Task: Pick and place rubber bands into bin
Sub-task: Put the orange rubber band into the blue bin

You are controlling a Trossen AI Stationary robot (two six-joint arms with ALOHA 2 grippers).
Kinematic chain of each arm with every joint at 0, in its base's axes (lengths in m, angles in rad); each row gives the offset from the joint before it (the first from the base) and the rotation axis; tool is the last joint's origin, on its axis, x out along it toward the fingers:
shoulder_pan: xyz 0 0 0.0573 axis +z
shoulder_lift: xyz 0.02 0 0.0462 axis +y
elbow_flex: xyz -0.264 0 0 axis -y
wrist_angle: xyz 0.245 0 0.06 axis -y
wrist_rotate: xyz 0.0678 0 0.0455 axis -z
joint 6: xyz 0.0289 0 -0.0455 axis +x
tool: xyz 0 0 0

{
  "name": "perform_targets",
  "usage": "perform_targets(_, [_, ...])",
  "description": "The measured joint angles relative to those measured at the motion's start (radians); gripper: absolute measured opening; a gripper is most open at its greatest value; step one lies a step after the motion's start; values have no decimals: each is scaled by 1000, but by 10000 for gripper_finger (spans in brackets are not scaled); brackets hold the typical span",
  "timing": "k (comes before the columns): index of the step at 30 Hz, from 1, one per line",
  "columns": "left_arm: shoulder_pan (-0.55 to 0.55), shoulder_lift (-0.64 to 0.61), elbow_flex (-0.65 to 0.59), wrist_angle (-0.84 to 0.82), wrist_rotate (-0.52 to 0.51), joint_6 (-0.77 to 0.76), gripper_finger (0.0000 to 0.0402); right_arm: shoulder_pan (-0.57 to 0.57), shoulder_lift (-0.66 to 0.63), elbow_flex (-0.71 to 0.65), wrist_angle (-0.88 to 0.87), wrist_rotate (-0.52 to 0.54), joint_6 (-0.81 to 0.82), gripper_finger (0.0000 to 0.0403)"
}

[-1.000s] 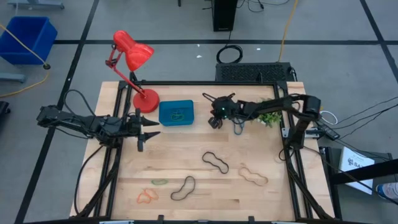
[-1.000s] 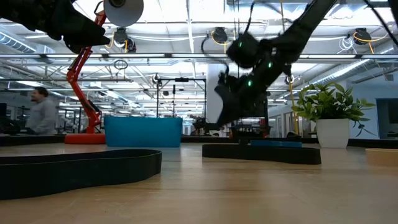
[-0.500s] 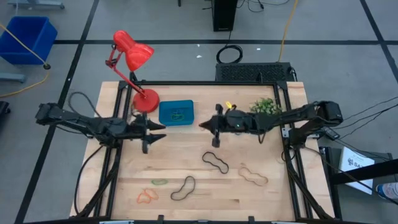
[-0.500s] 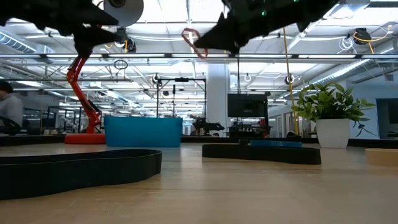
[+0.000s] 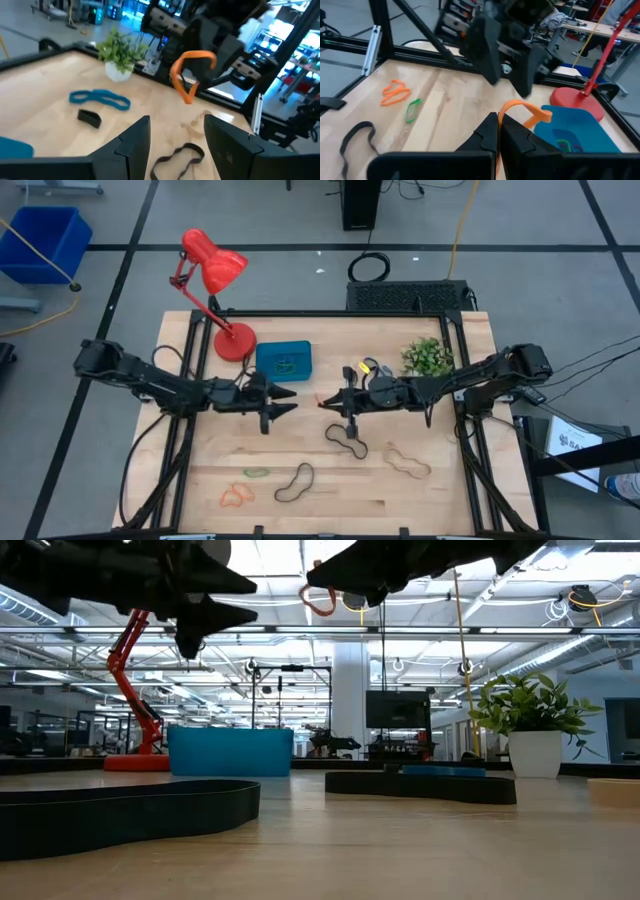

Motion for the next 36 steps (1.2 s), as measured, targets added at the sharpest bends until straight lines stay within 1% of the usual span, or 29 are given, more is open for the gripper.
perform_targets(3, [16,61,0,85,5,-36,193,7,0,0,1,0,0,0])
perform_targets(6, [32,118,3,158,43,-33,193,10,0,0,0,0,0,0])
perform_targets(11, [44,212,72,164,134,-33,193,9,1,0,1,0,0,0])
perform_targets(16, [44,299,179,127,172,27,193,9,3,0,-5,0,0,0])
perform_targets(21, [44,321,251,45,238,79,193,9,4,0,-37,0,0,0])
perform_targets(29, [48,321,264,19,237,97,191,9,3,0,-54,2,1,0])
perform_targets(32, [50,321,264,19,235,104,173,9,3,0,-59,2,1,0])
perform_targets(36, [60,321,264,20,233,125,123,9,3,0,-67,2,24,0])
